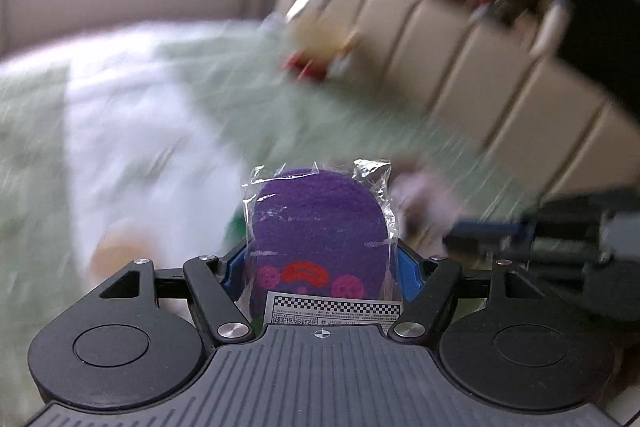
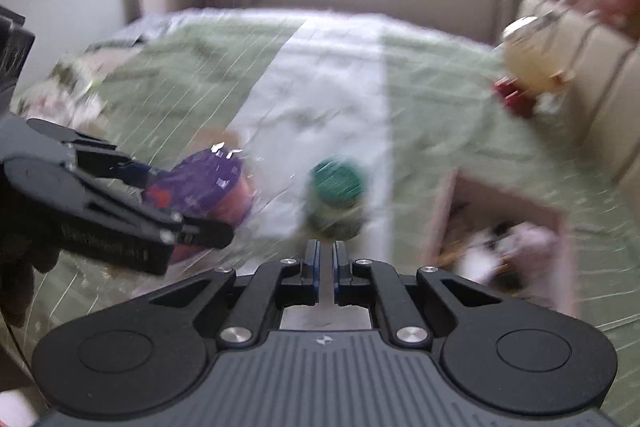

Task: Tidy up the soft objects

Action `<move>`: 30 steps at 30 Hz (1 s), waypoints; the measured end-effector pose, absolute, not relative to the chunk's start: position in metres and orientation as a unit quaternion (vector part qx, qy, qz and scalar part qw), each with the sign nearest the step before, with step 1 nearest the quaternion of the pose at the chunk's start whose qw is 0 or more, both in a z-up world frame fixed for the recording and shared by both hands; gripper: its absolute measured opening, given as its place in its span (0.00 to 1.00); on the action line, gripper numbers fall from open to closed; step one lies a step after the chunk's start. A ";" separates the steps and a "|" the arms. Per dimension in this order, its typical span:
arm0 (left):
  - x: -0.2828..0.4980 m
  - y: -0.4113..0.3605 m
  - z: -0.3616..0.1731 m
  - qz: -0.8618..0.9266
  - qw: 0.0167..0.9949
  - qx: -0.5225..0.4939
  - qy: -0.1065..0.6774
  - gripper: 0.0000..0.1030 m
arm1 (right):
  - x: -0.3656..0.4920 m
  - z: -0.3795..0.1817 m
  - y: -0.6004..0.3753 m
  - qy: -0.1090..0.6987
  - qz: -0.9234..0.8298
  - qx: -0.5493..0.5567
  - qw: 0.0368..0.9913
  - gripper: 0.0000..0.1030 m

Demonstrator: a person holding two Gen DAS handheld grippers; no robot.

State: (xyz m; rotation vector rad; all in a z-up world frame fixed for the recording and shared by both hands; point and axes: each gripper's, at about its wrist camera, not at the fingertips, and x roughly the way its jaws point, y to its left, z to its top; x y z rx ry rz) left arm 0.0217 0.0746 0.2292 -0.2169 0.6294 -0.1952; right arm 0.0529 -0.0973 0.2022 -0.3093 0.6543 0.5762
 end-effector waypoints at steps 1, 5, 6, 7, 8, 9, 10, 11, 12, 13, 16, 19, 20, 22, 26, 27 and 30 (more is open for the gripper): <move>0.030 0.068 0.242 -0.107 0.947 -0.106 0.283 0.74 | 0.055 0.215 -0.112 0.302 0.263 -0.145 0.905 0.06; 0.082 0.037 0.280 -0.154 0.959 -0.102 0.216 0.74 | 0.070 0.250 -0.164 0.260 0.207 -0.126 0.934 0.06; 0.095 0.029 0.284 -0.163 0.959 -0.099 0.209 0.74 | 0.076 0.254 -0.174 0.254 0.197 -0.123 0.939 0.06; 0.109 0.020 0.287 -0.172 0.959 -0.098 0.202 0.75 | 0.083 0.256 -0.184 0.249 0.187 -0.119 0.943 0.06; 0.125 0.012 0.287 -0.180 0.958 -0.098 0.201 0.75 | 0.090 0.256 -0.191 0.247 0.181 -0.114 0.945 0.06; 0.139 0.005 0.284 -0.187 0.955 -0.102 0.207 0.75 | 0.099 0.253 -0.198 0.248 0.179 -0.106 0.946 0.06; 0.155 -0.001 0.278 -0.197 0.948 -0.112 0.222 0.76 | 0.108 0.248 -0.201 0.252 0.178 -0.099 0.946 0.06; 0.174 -0.007 0.267 -0.206 0.938 -0.126 0.250 0.77 | 0.119 0.240 -0.205 0.262 0.177 -0.094 0.944 0.06; 0.193 -0.013 0.253 -0.212 0.923 -0.137 0.289 0.77 | 0.130 0.230 -0.208 0.276 0.180 -0.089 0.940 0.07; 0.212 -0.019 0.233 -0.214 0.906 -0.143 0.335 0.76 | 0.140 0.216 -0.210 0.296 0.177 -0.084 0.935 0.09; 0.241 -0.040 0.171 -0.188 0.887 -0.107 0.408 0.75 | 0.160 0.173 -0.216 0.356 0.147 -0.074 0.920 0.16; 0.237 -0.045 0.140 -0.161 0.902 -0.117 0.382 0.75 | 0.150 0.145 -0.223 0.382 0.138 -0.061 0.912 0.22; 0.234 -0.045 0.135 -0.164 0.904 -0.132 0.372 0.75 | 0.144 0.137 -0.224 0.388 0.135 -0.061 0.910 0.31; 0.239 -0.055 0.127 -0.188 0.893 -0.122 0.390 0.76 | 0.136 0.122 -0.226 0.400 0.128 -0.068 0.905 0.38; 0.244 -0.054 0.116 -0.214 0.883 -0.136 0.395 0.77 | 0.128 0.099 -0.220 0.418 0.130 -0.084 0.895 0.38; 0.243 -0.047 0.113 -0.204 0.882 -0.163 0.393 0.76 | 0.124 0.097 -0.219 0.415 0.131 -0.085 0.896 0.38; 0.237 -0.023 0.112 -0.198 0.879 -0.222 0.371 0.76 | 0.114 0.096 -0.212 0.405 0.137 -0.096 0.899 0.40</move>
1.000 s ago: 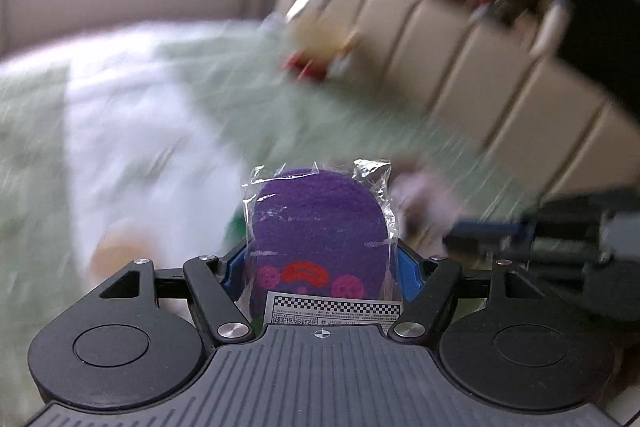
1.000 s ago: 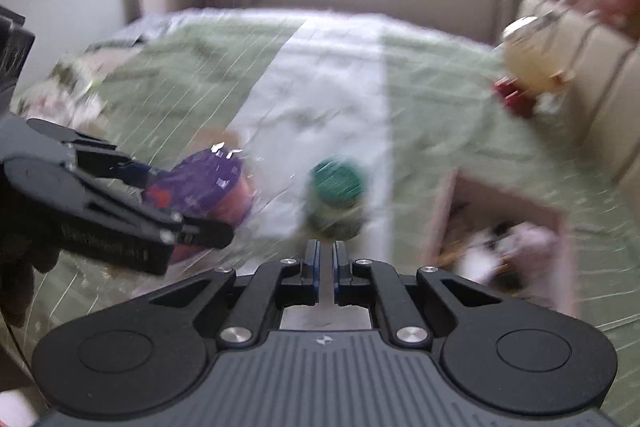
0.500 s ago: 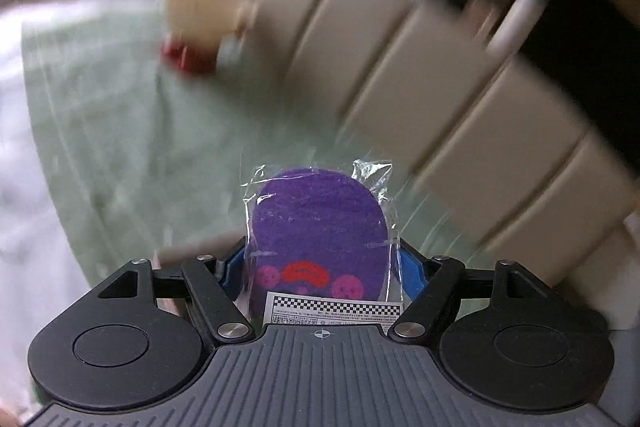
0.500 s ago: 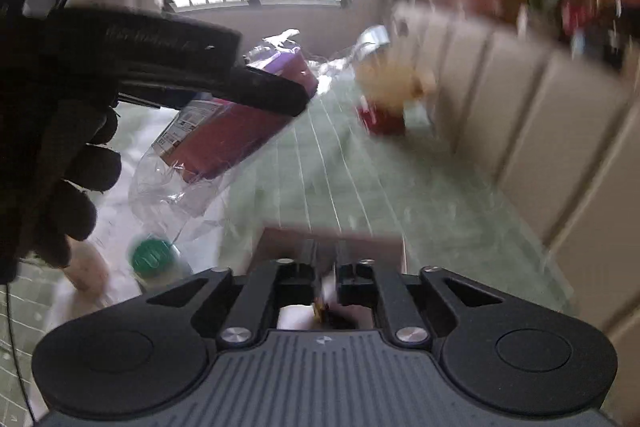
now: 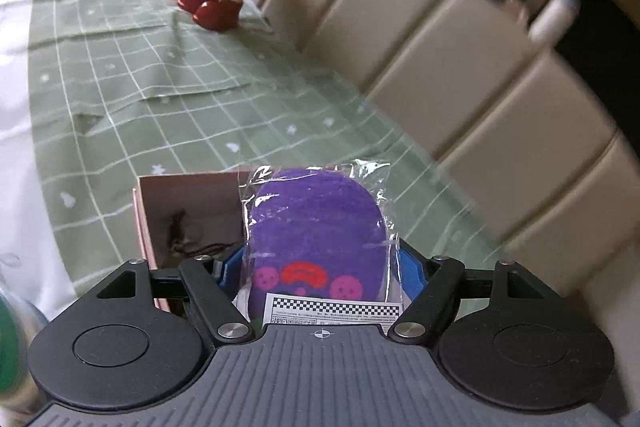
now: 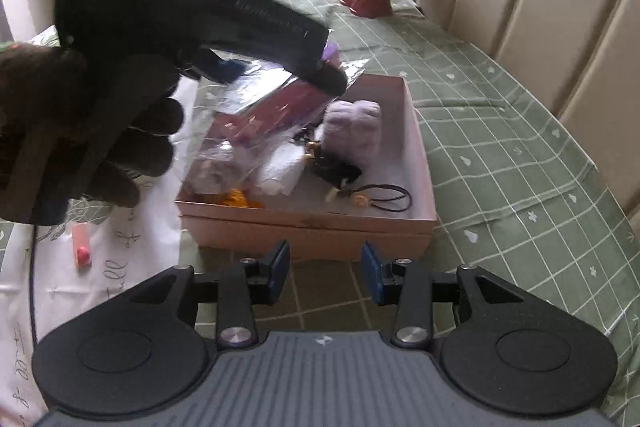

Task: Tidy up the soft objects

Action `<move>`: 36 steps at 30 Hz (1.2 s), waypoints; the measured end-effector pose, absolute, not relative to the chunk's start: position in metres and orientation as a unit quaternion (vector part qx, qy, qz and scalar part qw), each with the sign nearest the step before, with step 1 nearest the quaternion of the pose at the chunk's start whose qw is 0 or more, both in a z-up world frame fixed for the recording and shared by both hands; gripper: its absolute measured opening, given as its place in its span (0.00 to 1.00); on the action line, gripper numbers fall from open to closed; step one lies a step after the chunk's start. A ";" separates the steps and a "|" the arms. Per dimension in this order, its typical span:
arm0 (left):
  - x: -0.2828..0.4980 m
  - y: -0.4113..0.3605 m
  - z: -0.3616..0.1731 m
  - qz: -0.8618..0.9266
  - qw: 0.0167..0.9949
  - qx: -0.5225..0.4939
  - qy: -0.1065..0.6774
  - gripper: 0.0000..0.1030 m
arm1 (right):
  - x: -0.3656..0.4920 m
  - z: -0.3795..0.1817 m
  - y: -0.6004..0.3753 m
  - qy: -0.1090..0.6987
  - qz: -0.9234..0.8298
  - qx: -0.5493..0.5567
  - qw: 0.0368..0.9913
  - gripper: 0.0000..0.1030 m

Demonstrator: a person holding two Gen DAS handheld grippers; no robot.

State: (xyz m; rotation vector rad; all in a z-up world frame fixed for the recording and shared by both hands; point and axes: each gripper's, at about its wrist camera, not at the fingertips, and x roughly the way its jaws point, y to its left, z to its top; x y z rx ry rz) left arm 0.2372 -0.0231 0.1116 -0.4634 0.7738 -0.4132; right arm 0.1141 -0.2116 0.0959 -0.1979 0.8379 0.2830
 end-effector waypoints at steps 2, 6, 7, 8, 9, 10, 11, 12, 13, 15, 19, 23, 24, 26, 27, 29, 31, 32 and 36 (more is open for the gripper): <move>0.229 -0.012 0.121 -0.187 0.888 -0.230 0.353 0.76 | 0.116 0.094 -0.207 0.404 0.143 -0.102 0.898 0.41; 0.179 0.036 0.152 -0.185 0.894 -0.265 0.310 0.74 | 0.111 0.087 -0.193 0.422 0.162 -0.108 0.885 0.41; 0.163 0.049 0.158 -0.174 0.898 -0.265 0.306 0.74 | 0.109 0.086 -0.188 0.427 0.168 -0.109 0.882 0.41; 0.145 0.064 0.164 -0.156 0.901 -0.263 0.307 0.74 | 0.108 0.084 -0.183 0.431 0.173 -0.110 0.879 0.42; 0.125 0.082 0.167 -0.136 0.903 -0.263 0.312 0.74 | 0.107 0.081 -0.177 0.435 0.179 -0.110 0.876 0.42; 0.110 0.096 0.168 -0.119 0.903 -0.265 0.317 0.74 | 0.106 0.078 -0.170 0.439 0.185 -0.109 0.872 0.42; 0.088 0.114 0.167 -0.097 0.901 -0.269 0.326 0.74 | 0.106 0.075 -0.161 0.443 0.193 -0.107 0.869 0.43; 0.071 0.128 0.164 -0.075 0.898 -0.273 0.337 0.74 | 0.105 0.073 -0.152 0.446 0.202 -0.106 0.865 0.43; 0.052 0.144 0.158 -0.041 0.893 -0.276 0.354 0.74 | 0.104 0.070 -0.139 0.447 0.214 -0.108 0.862 0.43; 0.024 0.165 0.145 0.014 0.878 -0.280 0.387 0.74 | 0.103 0.066 -0.114 0.446 0.233 -0.117 0.856 0.43; -0.011 0.185 0.123 0.077 0.858 -0.266 0.434 0.73 | 0.098 0.060 -0.056 0.435 0.291 -0.127 0.843 0.43; -0.027 0.182 0.114 0.079 0.859 -0.213 0.458 0.73 | 0.098 0.044 -0.007 0.436 0.329 -0.135 0.827 0.42; -0.029 0.182 0.112 0.074 0.858 -0.213 0.462 0.73 | 0.099 0.039 0.001 0.440 0.326 -0.140 0.825 0.42; -0.032 0.185 0.107 0.068 0.853 -0.218 0.469 0.73 | 0.102 0.027 0.012 0.449 0.323 -0.151 0.820 0.37; -0.031 0.185 0.106 0.067 0.852 -0.219 0.470 0.73 | 0.101 0.023 0.016 0.453 0.318 -0.162 0.817 0.32; -0.034 0.183 0.106 0.060 0.854 -0.220 0.468 0.73 | 0.096 0.027 0.019 0.445 0.323 -0.185 0.814 0.19; -0.031 0.178 0.110 0.046 0.856 -0.222 0.464 0.73 | 0.090 0.041 0.014 0.437 0.332 -0.189 0.814 0.19; -0.025 0.172 0.116 0.034 0.860 -0.222 0.459 0.73 | 0.088 0.050 0.006 0.433 0.334 -0.185 0.816 0.19; 0.011 0.137 0.157 -0.031 0.887 -0.204 0.413 0.73 | 0.088 0.103 -0.041 0.403 0.311 -0.151 0.847 0.19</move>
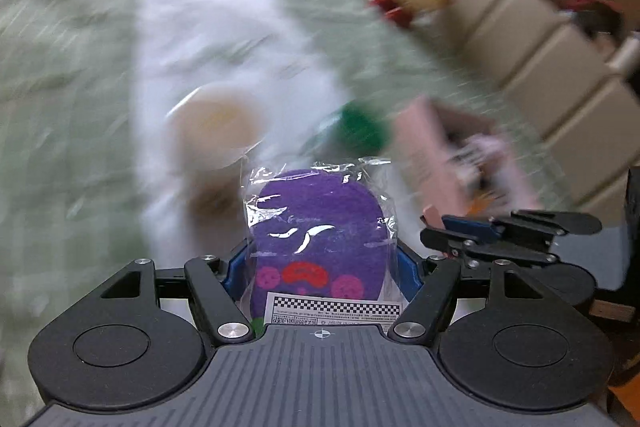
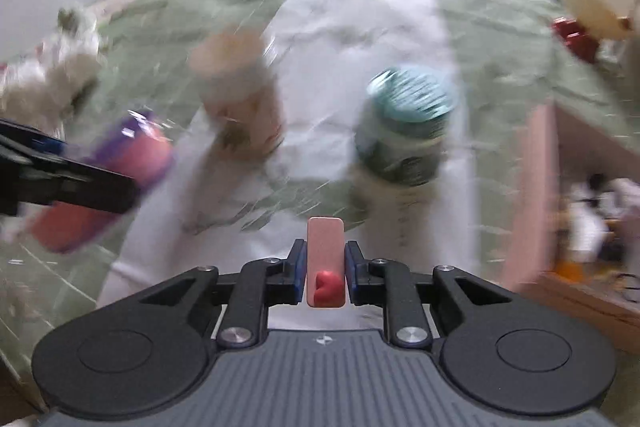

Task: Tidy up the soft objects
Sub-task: 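Carry the pink stick over the pink box and open the right tool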

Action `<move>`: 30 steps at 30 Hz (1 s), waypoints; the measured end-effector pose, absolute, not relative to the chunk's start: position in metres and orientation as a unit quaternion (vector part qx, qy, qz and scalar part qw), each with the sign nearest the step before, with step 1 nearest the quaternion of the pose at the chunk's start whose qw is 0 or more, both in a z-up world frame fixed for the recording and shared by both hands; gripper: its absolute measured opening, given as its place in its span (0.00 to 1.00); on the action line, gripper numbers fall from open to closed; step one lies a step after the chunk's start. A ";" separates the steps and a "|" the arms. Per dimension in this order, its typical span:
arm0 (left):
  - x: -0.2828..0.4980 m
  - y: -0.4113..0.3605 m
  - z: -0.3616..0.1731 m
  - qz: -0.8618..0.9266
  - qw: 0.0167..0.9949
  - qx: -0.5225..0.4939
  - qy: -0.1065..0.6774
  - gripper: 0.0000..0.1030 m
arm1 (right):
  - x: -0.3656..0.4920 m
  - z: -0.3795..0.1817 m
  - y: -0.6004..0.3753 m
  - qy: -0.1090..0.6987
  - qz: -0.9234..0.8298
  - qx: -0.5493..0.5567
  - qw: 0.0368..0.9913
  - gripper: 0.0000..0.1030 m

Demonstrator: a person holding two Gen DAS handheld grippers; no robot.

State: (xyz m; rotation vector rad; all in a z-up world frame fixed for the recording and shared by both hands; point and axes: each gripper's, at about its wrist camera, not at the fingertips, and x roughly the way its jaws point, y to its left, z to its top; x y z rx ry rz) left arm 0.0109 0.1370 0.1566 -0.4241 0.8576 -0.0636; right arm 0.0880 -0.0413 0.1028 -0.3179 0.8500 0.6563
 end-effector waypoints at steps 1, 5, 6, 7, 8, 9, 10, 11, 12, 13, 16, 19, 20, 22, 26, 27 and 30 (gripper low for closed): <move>0.022 0.128 0.167 -0.046 0.894 -0.198 0.398 0.73 | 0.091 0.116 -0.055 0.393 0.299 -0.142 0.858 0.19; 0.085 0.072 0.210 -0.122 0.920 -0.171 0.331 0.73 | 0.108 0.170 -0.119 0.335 0.229 -0.113 0.907 0.19; 0.100 0.059 0.218 -0.135 0.924 -0.170 0.314 0.74 | 0.114 0.179 -0.134 0.319 0.213 -0.114 0.917 0.19; 0.118 0.046 0.225 -0.157 0.928 -0.176 0.289 0.74 | 0.120 0.184 -0.145 0.307 0.200 -0.118 0.923 0.19; 0.133 0.036 0.229 -0.175 0.928 -0.187 0.271 0.76 | 0.127 0.187 -0.156 0.297 0.185 -0.123 0.929 0.19; 0.153 0.026 0.228 -0.188 0.925 -0.199 0.262 0.76 | 0.134 0.188 -0.167 0.292 0.176 -0.123 0.932 0.19; 0.169 0.015 0.227 -0.192 0.922 -0.203 0.267 0.76 | 0.142 0.186 -0.178 0.296 0.170 -0.119 0.932 0.19; 0.192 0.000 0.218 -0.190 0.916 -0.200 0.292 0.76 | 0.152 0.180 -0.187 0.309 0.165 -0.114 0.930 0.22; 0.209 -0.011 0.208 -0.186 0.910 -0.197 0.314 0.75 | 0.160 0.175 -0.195 0.324 0.156 -0.107 0.927 0.24; 0.228 -0.026 0.190 -0.183 0.898 -0.194 0.350 0.75 | 0.165 0.168 -0.203 0.337 0.148 -0.098 0.925 0.28; 0.257 -0.051 0.133 -0.177 0.871 -0.207 0.409 0.76 | 0.159 0.148 -0.222 0.361 0.139 -0.073 0.919 0.30; 0.267 -0.067 0.099 -0.118 0.869 -0.139 0.460 0.76 | 0.143 0.129 -0.233 0.382 0.133 -0.076 0.911 0.35; 0.270 -0.071 0.091 -0.108 0.862 -0.119 0.480 0.77 | 0.139 0.121 -0.234 0.390 0.133 -0.081 0.908 0.35; 0.266 -0.072 0.084 -0.110 0.864 -0.096 0.483 0.78 | 0.133 0.107 -0.236 0.407 0.134 -0.087 0.899 0.36; 0.258 -0.061 0.086 -0.142 0.862 -0.134 0.467 0.78 | 0.125 0.095 -0.226 0.414 0.145 -0.087 0.894 0.36; 0.259 -0.057 0.090 -0.152 0.860 -0.162 0.459 0.78 | 0.124 0.098 -0.222 0.405 0.151 -0.084 0.898 0.36; 0.252 -0.048 0.108 -0.195 0.862 -0.205 0.420 0.78 | 0.121 0.105 -0.211 0.380 0.167 -0.088 0.906 0.36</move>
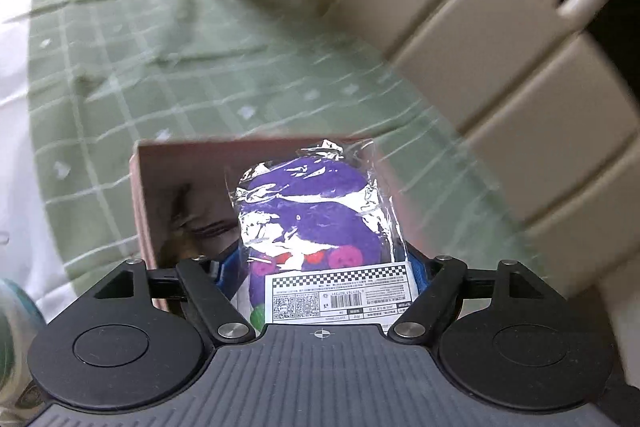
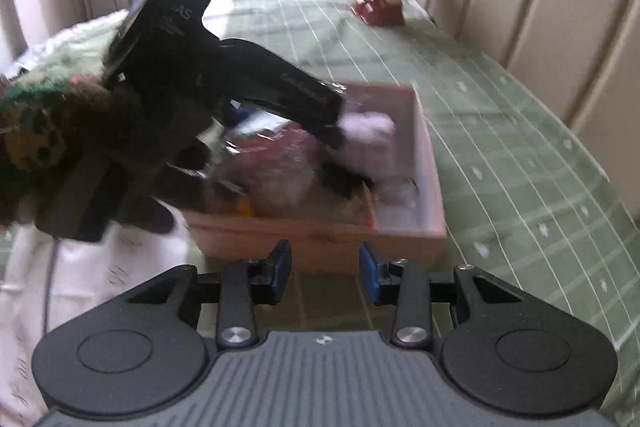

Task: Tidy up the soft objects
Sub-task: 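Carry the pink stick over the pink box and open the right tool, then lower the purple packaged sponge into the pink box and open the left tool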

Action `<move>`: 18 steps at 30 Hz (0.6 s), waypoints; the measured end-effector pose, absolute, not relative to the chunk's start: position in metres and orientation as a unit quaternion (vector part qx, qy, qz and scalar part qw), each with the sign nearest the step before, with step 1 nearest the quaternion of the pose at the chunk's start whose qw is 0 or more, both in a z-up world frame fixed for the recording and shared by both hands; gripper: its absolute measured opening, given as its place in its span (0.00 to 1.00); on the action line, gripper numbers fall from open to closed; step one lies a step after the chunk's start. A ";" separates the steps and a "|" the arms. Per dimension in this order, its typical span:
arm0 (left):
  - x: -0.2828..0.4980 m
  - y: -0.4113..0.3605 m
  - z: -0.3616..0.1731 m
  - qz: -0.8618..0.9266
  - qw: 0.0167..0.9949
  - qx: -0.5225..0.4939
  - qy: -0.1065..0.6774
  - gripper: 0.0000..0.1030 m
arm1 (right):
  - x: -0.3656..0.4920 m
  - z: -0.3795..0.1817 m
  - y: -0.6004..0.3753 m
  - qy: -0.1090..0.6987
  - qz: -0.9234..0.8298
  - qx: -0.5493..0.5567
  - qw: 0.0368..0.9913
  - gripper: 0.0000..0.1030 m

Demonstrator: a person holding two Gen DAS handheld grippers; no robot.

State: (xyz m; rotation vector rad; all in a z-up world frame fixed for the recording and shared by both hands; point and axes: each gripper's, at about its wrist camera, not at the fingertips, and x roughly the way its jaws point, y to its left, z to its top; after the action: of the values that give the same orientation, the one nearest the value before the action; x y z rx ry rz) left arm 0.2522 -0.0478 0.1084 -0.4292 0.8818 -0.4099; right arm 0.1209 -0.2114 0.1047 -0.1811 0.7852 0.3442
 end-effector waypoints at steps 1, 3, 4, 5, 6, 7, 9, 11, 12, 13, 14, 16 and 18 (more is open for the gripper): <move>0.248 -0.049 0.115 -0.205 0.867 -0.181 0.417 0.78 | 0.121 0.107 -0.208 0.377 0.170 -0.092 0.906 0.37; 0.245 -0.060 0.120 -0.211 0.872 -0.094 0.432 0.78 | 0.123 0.108 -0.203 0.379 0.174 -0.097 0.904 0.38; 0.242 -0.066 0.121 -0.212 0.874 -0.053 0.434 0.78 | 0.125 0.107 -0.202 0.382 0.174 -0.100 0.902 0.38; 0.237 -0.070 0.121 -0.215 0.882 -0.018 0.420 0.78 | 0.125 0.109 -0.201 0.383 0.173 -0.102 0.902 0.38; 0.232 -0.072 0.121 -0.227 0.887 0.003 0.402 0.78 | 0.128 0.110 -0.201 0.385 0.172 -0.102 0.901 0.38; 0.229 -0.073 0.121 -0.238 0.891 0.012 0.387 0.78 | 0.131 0.112 -0.202 0.390 0.171 -0.094 0.900 0.38; 0.219 -0.072 0.122 -0.262 0.903 0.018 0.340 0.78 | 0.140 0.117 -0.212 0.405 0.171 -0.056 0.897 0.38; 0.215 -0.073 0.121 -0.269 0.911 0.027 0.313 0.78 | 0.147 0.121 -0.229 0.419 0.163 -0.013 0.893 0.38; 0.213 -0.074 0.119 -0.266 0.914 0.032 0.305 0.78 | 0.150 0.124 -0.239 0.424 0.155 0.008 0.892 0.38; 0.214 -0.075 0.119 -0.263 0.917 0.036 0.296 0.78 | 0.152 0.128 -0.249 0.428 0.147 0.029 0.891 0.38; 0.212 -0.076 0.121 -0.262 0.923 0.038 0.278 0.78 | 0.156 0.131 -0.261 0.431 0.141 0.056 0.890 0.38; 0.207 -0.078 0.127 -0.270 0.930 0.040 0.246 0.79 | 0.167 0.137 -0.281 0.435 0.129 0.103 0.885 0.39; 0.222 -0.087 0.121 -0.260 0.921 0.056 0.286 0.79 | 0.178 0.139 -0.293 0.436 0.122 0.136 0.881 0.40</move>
State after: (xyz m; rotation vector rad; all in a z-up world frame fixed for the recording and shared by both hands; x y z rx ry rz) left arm 0.2224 -0.0871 0.1208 0.1148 0.5873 -0.5345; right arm 0.1776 -0.2934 0.1391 0.2825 0.9072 0.2545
